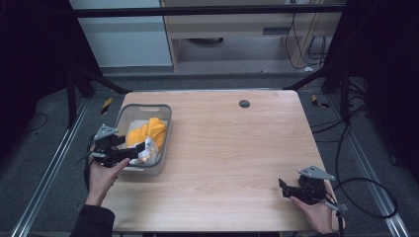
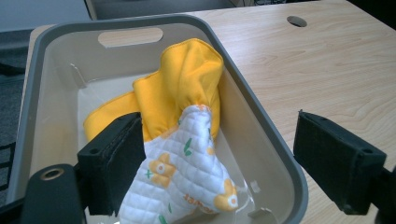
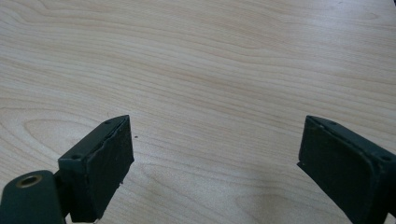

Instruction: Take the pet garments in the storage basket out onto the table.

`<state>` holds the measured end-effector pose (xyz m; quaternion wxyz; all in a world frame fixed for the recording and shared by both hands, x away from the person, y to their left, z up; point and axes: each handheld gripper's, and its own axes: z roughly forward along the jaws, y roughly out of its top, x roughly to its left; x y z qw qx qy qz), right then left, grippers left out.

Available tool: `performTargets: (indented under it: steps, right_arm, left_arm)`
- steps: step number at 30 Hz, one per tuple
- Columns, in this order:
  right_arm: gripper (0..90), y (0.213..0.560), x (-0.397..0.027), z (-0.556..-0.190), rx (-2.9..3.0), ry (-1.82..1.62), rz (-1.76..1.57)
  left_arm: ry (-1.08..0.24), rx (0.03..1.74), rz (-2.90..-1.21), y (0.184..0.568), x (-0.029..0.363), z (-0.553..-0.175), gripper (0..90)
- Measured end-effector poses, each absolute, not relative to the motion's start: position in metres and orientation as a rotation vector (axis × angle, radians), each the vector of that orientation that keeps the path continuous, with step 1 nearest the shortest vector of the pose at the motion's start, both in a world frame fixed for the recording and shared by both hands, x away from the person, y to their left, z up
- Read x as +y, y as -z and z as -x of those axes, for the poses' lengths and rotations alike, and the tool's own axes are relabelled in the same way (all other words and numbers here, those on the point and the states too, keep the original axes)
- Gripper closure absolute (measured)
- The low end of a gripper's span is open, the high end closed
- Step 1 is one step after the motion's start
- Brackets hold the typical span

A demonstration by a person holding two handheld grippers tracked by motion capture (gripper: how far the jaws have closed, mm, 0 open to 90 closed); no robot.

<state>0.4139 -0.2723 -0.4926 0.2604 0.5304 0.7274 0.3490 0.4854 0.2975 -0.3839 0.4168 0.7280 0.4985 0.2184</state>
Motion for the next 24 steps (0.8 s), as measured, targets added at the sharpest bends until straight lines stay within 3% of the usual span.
performTargets:
  steps: [24]
  right_arm:
    - [10.7,0.493,-0.272,-0.415,1.980,-0.939,-1.430]
  left_arm:
    - [-0.522,1.289,-1.931,0.387,0.284,-0.521,16.1]
